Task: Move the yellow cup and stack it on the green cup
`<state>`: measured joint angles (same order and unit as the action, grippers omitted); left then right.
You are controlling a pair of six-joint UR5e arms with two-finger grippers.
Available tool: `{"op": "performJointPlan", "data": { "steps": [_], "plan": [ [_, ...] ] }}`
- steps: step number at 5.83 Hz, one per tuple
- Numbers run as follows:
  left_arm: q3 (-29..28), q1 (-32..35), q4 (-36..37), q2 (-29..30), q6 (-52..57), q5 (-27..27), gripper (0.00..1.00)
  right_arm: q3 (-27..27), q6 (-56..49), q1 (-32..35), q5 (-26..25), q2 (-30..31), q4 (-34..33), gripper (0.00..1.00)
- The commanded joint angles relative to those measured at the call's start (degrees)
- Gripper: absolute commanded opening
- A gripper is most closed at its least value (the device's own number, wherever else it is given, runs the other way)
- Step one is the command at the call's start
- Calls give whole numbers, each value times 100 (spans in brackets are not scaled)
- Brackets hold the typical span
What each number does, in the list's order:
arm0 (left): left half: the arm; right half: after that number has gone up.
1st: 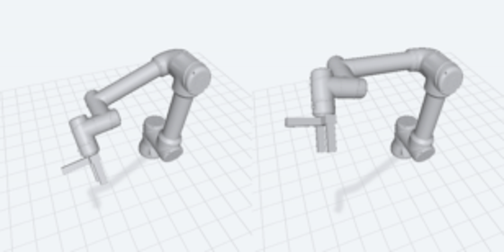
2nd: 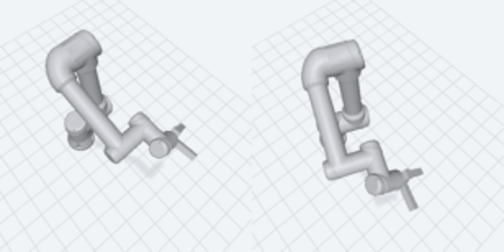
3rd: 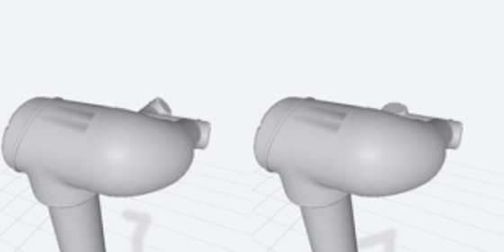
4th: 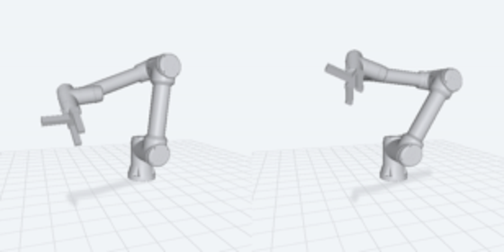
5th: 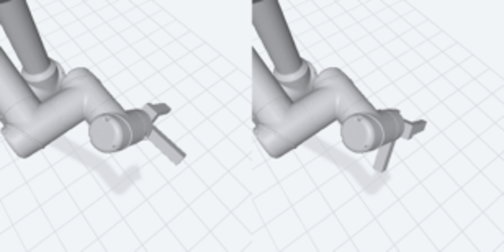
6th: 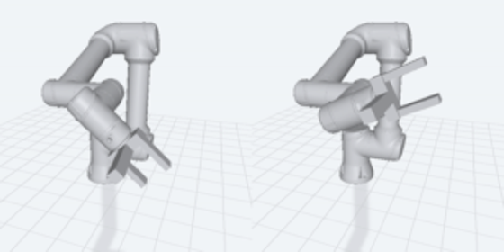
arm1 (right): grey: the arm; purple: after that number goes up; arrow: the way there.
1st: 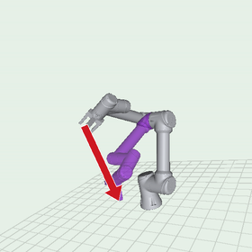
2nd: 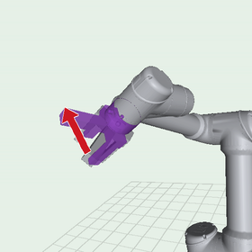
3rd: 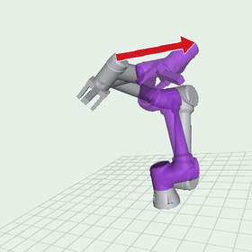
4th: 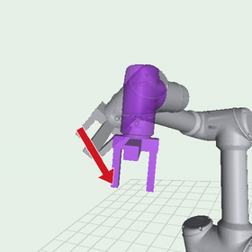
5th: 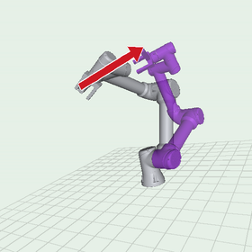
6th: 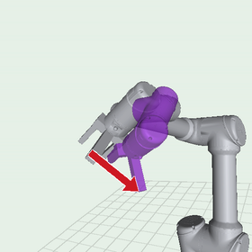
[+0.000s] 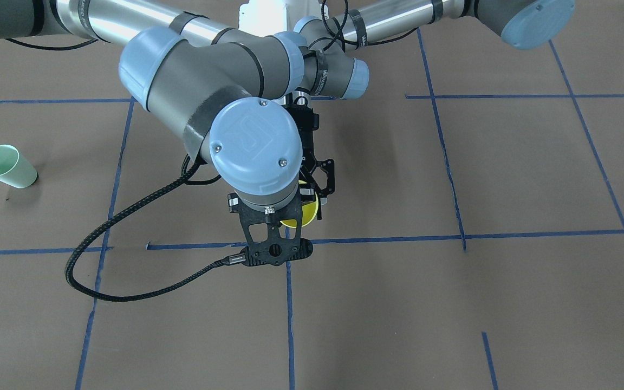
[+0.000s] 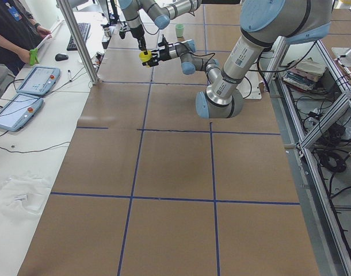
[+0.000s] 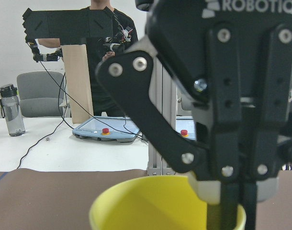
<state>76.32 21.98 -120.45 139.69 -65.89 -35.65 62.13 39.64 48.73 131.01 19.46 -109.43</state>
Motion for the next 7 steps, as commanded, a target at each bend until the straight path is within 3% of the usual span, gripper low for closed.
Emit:
{"op": "performJointPlan", "data": {
  "steps": [1, 5, 7],
  "plan": [
    [32, -1, 4, -12, 6, 5, 100, 36, 0, 75, 38, -90, 1, 0],
    [-12, -79, -5, -152, -11, -4, 100, 36, 70, 864, 503, -661, 1, 0],
    [58, -62, -14, -187, -2, -65, 100, 28, 1, 1199, 645, -549, 1, 0]
  ]
}}
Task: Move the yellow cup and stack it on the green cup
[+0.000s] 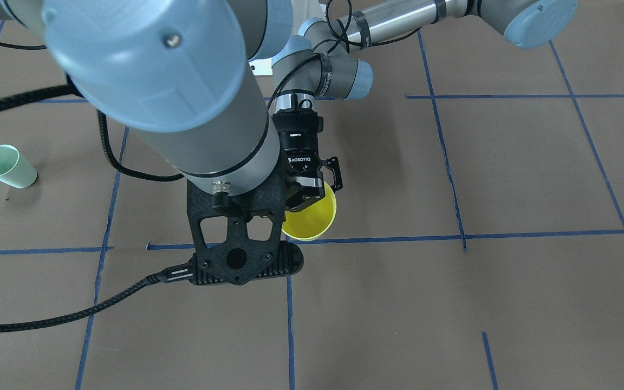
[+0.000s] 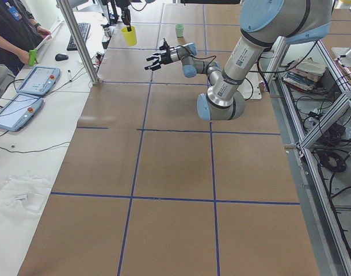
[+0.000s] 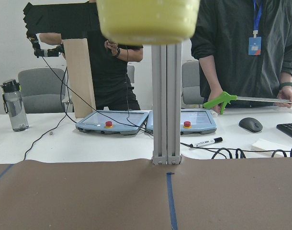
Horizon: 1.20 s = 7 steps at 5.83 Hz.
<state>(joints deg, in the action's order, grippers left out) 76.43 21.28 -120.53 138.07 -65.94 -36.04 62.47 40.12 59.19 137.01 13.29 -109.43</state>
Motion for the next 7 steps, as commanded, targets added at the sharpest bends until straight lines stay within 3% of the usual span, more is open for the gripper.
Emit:
{"op": "performJointPlan", "data": {
  "steps": [1, 2, 3, 6, 7],
  "plan": [
    [73, 156, -41, -34, 133, -43, 100, 2, -117, 215, 45, 208, 0, 0],
    [352, 436, -363, -191, 569, -496, 100, 98, -423, 329, 45, 427, 0, 0],
    [798, 830, -445, -489, 1165, -1109, 100, 612, -539, 408, 37, 942, 0, 0],
    [917, 1728, -314, -1166, 1637, -2639, 100, 2264, -724, 777, 45, 2515, -17, 0],
    [1074, 2105, -53, -1368, 1759, -3367, 100, 2765, -1003, 865, 45, 3060, -17, 0]
  ]
}}
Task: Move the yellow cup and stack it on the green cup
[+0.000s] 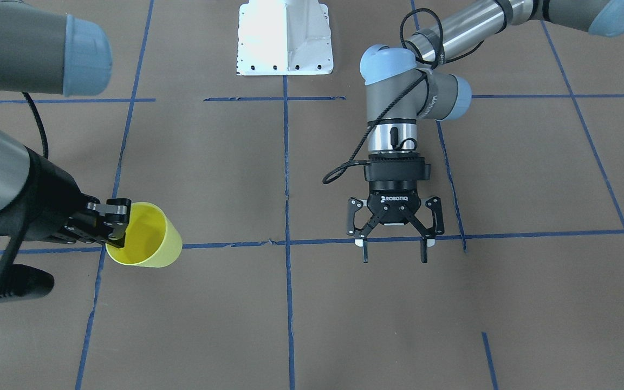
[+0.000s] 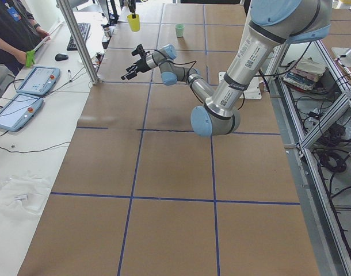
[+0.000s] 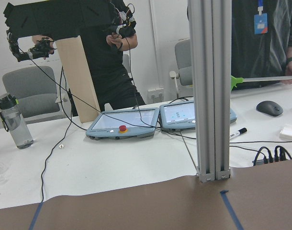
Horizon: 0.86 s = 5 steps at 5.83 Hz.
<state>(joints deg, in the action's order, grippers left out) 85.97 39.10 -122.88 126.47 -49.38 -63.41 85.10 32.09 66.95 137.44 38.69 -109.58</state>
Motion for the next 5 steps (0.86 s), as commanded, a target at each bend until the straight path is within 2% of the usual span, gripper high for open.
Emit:
{"op": "performJointPlan", "data": {
  "steps": [1, 2, 3, 4, 5],
  "plan": [
    [452, 700, 821, -324, 556, -1281, 100, 1090, -700, 238, 2, 1195, -2, 0],
    [743, 1034, 1558, -438, 569, -2131, 100, 1575, -783, 309, -24, 1707, -2, 0],
    [937, 1403, 2792, -448, 561, -3088, 100, 1901, -1036, 501, -33, 2051, -2, 0],
    [1052, 1459, 3135, -457, 587, -3255, 100, 2374, -1082, 494, -42, 2594, -11, 0],
    [1071, 1599, 3582, -466, 596, -4083, 100, 2893, -1117, 511, -77, 3252, 24, 0]
  ]
}}
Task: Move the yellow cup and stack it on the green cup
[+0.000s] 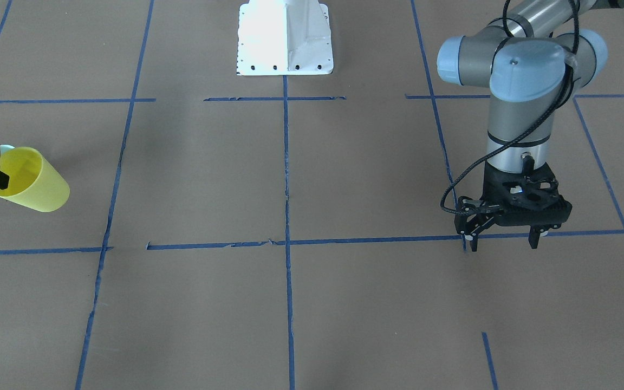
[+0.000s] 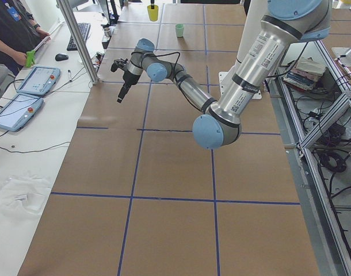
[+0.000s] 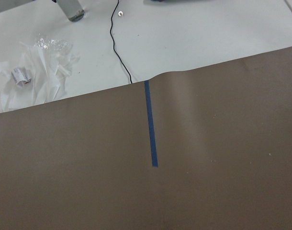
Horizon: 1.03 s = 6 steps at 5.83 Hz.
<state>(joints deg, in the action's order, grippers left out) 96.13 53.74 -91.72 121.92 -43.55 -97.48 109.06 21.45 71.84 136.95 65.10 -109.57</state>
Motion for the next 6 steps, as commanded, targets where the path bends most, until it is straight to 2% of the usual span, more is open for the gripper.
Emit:
{"op": "performJointPlan", "data": {
  "steps": [1, 2, 4, 6],
  "plan": [
    [403, 189, 758, -106, 440, -1198, 100, 824, -288, 32, -71, 1340, 136, 0],
    [850, 285, 961, -560, 1097, -1803, 100, 810, -621, 84, -115, 1930, 468, 0],
    [916, 592, 981, -844, 1086, -2676, 100, 784, -659, 93, -116, 2854, 1275, 0],
    [934, 603, 911, -967, 745, -2776, 100, 382, -668, 93, -107, 3070, 1754, 0]
  ]
}}
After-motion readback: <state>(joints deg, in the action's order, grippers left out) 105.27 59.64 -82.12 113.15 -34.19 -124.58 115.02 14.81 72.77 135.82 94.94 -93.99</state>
